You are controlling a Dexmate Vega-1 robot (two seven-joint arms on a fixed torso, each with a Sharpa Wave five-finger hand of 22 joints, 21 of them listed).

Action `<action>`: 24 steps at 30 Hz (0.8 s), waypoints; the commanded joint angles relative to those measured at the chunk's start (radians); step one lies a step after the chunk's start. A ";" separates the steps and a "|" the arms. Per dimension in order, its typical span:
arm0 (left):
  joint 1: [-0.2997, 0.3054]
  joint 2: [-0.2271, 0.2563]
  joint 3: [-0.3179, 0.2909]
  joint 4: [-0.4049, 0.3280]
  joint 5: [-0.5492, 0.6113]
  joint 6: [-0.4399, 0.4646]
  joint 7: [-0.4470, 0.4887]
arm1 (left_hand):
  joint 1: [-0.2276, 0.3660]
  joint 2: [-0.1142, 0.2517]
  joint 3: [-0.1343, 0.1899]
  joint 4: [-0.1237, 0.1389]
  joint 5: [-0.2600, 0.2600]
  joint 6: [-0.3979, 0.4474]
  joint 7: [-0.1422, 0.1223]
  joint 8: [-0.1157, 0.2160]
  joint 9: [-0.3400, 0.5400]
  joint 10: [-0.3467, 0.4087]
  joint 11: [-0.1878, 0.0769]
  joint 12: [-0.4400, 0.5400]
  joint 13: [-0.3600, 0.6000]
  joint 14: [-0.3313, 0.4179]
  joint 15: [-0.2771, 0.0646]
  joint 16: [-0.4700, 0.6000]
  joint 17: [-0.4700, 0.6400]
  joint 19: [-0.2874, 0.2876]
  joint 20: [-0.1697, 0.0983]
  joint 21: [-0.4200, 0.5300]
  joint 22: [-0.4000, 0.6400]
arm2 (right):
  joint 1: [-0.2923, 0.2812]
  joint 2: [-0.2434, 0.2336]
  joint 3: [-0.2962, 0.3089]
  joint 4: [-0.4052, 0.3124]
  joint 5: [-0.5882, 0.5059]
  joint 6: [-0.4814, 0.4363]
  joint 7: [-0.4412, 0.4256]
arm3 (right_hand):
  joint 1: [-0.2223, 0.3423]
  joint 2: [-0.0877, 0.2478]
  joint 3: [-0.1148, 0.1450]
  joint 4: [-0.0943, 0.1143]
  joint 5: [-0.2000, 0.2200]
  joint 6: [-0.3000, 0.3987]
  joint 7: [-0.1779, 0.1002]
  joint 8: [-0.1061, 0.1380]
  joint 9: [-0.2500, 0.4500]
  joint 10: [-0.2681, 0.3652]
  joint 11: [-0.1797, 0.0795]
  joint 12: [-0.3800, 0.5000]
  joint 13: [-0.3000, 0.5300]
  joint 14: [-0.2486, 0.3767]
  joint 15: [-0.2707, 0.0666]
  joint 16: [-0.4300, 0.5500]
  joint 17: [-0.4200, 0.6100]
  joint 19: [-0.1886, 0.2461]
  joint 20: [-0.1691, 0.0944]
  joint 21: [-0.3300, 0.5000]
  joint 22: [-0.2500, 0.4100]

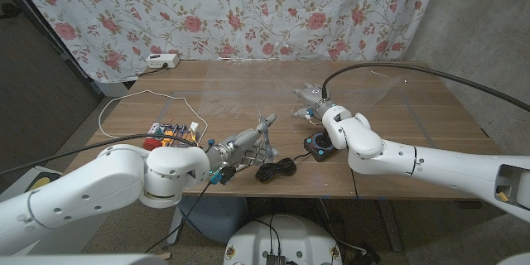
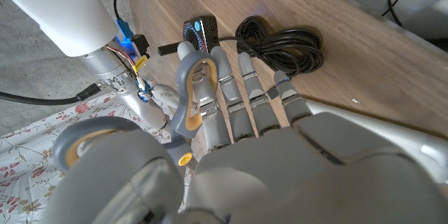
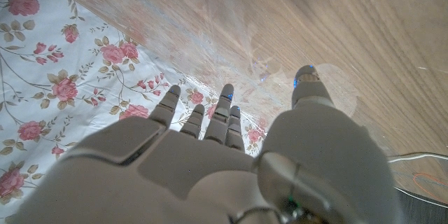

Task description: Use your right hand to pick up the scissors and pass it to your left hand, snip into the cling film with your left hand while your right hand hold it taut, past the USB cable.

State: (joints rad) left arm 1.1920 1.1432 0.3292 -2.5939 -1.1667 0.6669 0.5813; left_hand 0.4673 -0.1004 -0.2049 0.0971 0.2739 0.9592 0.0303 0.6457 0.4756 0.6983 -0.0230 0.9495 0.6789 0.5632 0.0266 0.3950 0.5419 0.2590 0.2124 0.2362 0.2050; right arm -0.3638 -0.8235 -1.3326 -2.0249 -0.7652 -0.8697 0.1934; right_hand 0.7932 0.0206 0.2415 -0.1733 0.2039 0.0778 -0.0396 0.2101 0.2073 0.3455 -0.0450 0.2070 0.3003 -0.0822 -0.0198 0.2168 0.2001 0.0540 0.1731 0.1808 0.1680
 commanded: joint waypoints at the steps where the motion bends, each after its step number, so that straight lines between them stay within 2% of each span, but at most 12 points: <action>1: -0.007 0.005 0.001 0.004 -0.010 -0.005 -0.003 | 0.001 0.012 -0.012 0.001 0.006 -0.043 0.051 -0.001 0.005 0.005 -0.001 0.008 0.002 0.007 -0.002 0.003 0.003 0.013 0.002 -0.005 0.003 | 0.041 0.027 -0.049 0.029 -0.041 -0.024 0.084 | 0.033 0.008 0.018 -0.002 0.004 -0.018 -0.001 -0.008 0.002 -0.013 0.003 -0.003 0.003 -0.017 -0.003 -0.008 0.002 -0.009 0.000 0.001 -0.001; 8: 0.003 0.009 0.000 0.003 -0.005 -0.017 -0.002 | 0.002 0.014 -0.015 0.002 0.006 -0.041 0.051 -0.003 0.007 0.006 -0.002 0.009 0.001 0.009 -0.001 0.004 0.003 0.013 0.002 -0.006 0.003 | 0.047 0.031 -0.065 0.036 -0.058 -0.031 0.091 | 0.077 0.025 0.040 -0.006 -0.002 -0.027 -0.010 -0.006 0.003 -0.022 -0.012 -0.004 0.003 -0.017 -0.011 -0.005 0.002 -0.010 -0.009 0.002 -0.001; 10: 0.004 0.010 0.001 0.002 -0.005 -0.018 -0.001 | 0.002 0.015 -0.016 0.002 0.006 -0.041 0.052 -0.004 0.007 0.006 -0.003 0.011 0.003 0.011 -0.003 0.005 0.003 0.013 0.002 -0.006 0.003 | 0.049 0.032 -0.065 0.036 -0.055 -0.031 0.097 | 0.112 0.035 0.057 -0.008 -0.006 -0.033 -0.023 -0.004 0.003 -0.027 -0.031 -0.004 0.003 -0.017 -0.014 -0.004 0.002 -0.008 -0.014 0.003 -0.001; 11: 0.005 0.010 0.001 0.001 -0.005 -0.019 0.001 | 0.002 0.015 -0.016 0.002 0.006 -0.036 0.052 -0.004 0.005 0.005 -0.002 0.011 0.003 0.012 -0.003 0.006 0.003 0.014 0.002 -0.006 0.003 | 0.050 0.034 -0.067 0.038 -0.057 -0.034 0.100 | 0.130 0.037 0.064 -0.009 -0.009 -0.040 -0.032 -0.005 0.003 -0.038 -0.051 -0.006 0.004 -0.020 -0.020 -0.004 0.001 -0.008 -0.016 0.003 -0.001; 13: 0.005 0.012 0.003 -0.001 -0.001 -0.019 0.001 | 0.003 0.016 -0.017 0.002 0.006 -0.036 0.050 -0.005 0.005 0.007 -0.001 0.012 0.003 0.013 -0.003 0.006 0.003 0.014 0.002 -0.006 0.003 | 0.048 0.038 -0.070 0.044 -0.062 -0.038 0.093 | 0.144 0.039 0.069 -0.008 -0.011 -0.046 -0.039 -0.005 0.003 -0.047 -0.056 -0.007 0.005 -0.024 -0.026 -0.005 0.001 -0.006 -0.018 0.004 -0.001; 16: 0.006 0.011 0.003 -0.003 -0.002 -0.020 0.002 | 0.003 0.017 -0.018 0.003 0.006 -0.035 0.050 -0.005 0.006 0.007 0.000 0.010 -0.001 0.014 -0.004 0.006 0.003 0.014 0.002 -0.007 0.003 | 0.048 0.047 -0.079 0.051 -0.077 -0.054 0.092 | 0.154 0.041 0.074 -0.008 -0.012 -0.046 -0.037 -0.004 0.003 -0.048 -0.057 -0.006 0.006 -0.022 -0.030 -0.004 0.001 -0.001 -0.024 0.006 -0.001; 17: 0.006 0.012 0.003 -0.003 -0.003 -0.019 0.001 | 0.003 0.017 -0.018 0.003 0.006 -0.033 0.052 -0.005 0.005 0.007 -0.001 0.010 -0.001 0.013 -0.003 0.006 0.003 0.014 0.002 -0.007 0.003 | 0.054 0.054 -0.083 0.053 -0.075 -0.065 0.116 | 0.160 0.042 0.076 -0.008 -0.013 -0.043 -0.035 -0.003 0.003 -0.040 -0.058 -0.002 0.006 -0.020 -0.032 -0.003 0.001 0.002 -0.025 0.007 -0.002; 18: 0.006 0.012 0.003 -0.003 -0.003 -0.019 0.001 | 0.004 0.018 -0.019 0.003 0.006 -0.032 0.051 -0.005 0.005 0.008 0.000 0.011 -0.001 0.013 -0.004 0.006 0.003 0.014 0.002 -0.007 0.003 | 0.055 0.054 -0.084 0.053 -0.075 -0.067 0.118 | 0.175 0.041 0.081 -0.007 -0.016 -0.066 -0.026 -0.010 0.003 -0.037 -0.058 0.001 0.007 -0.015 -0.032 -0.001 0.000 0.009 -0.027 0.008 -0.002; 19: 0.004 0.012 0.005 -0.003 -0.003 -0.017 0.001 | 0.004 0.018 -0.019 0.003 0.006 -0.032 0.052 -0.006 0.005 0.010 0.001 0.013 0.000 0.016 -0.004 0.007 0.003 0.014 0.002 -0.007 0.003 | 0.066 0.064 -0.092 0.059 -0.076 -0.082 0.151 | 0.193 0.036 0.084 -0.002 -0.021 -0.130 -0.014 -0.026 0.002 -0.054 -0.050 -0.003 0.008 -0.015 -0.030 0.000 -0.001 0.011 -0.030 0.006 -0.002; 20: 0.003 0.012 0.006 -0.002 -0.004 -0.016 0.000 | 0.004 0.018 -0.019 0.003 0.006 -0.030 0.053 -0.006 0.004 0.011 0.001 0.013 0.001 0.016 -0.004 0.008 0.003 0.014 0.002 -0.007 0.003 | 0.069 0.071 -0.102 0.066 -0.090 -0.095 0.154 | 0.198 0.034 0.084 0.000 -0.023 -0.155 -0.008 -0.030 0.001 -0.065 -0.048 -0.007 0.007 -0.018 -0.026 -0.001 -0.001 0.012 -0.031 0.006 -0.002; 24: -0.001 0.012 0.010 -0.001 -0.002 -0.014 -0.004 | 0.005 0.019 -0.021 0.003 0.006 -0.026 0.051 -0.006 0.005 0.012 -0.001 0.015 0.001 0.019 -0.006 0.009 0.003 0.015 0.002 -0.007 0.003 | 0.066 0.082 -0.116 0.083 -0.108 -0.114 0.139 | 0.207 0.034 0.086 0.005 -0.025 -0.196 -0.001 -0.031 0.001 -0.065 -0.026 -0.005 0.005 -0.014 -0.013 0.001 -0.001 0.020 -0.040 0.007 -0.002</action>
State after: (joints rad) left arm 1.1948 1.1534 0.3323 -2.5935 -1.1713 0.6508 0.5803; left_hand 0.4673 -0.0880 -0.2170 0.1008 0.2739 0.9682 0.0394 0.6395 0.4773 0.7019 -0.0194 0.9555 0.6750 0.5718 0.0178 0.3997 0.5422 0.2646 0.2179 0.2285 0.2050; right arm -0.3111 -0.7753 -1.4105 -1.9754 -0.8340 -0.9276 0.3025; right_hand 0.9859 0.0571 0.3204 -0.1695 0.1806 -0.0966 -0.0437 0.1806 0.2071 0.2740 -0.0840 0.2033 0.3059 -0.0960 -0.0337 0.2091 0.2002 0.0655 0.1370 0.1808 0.1627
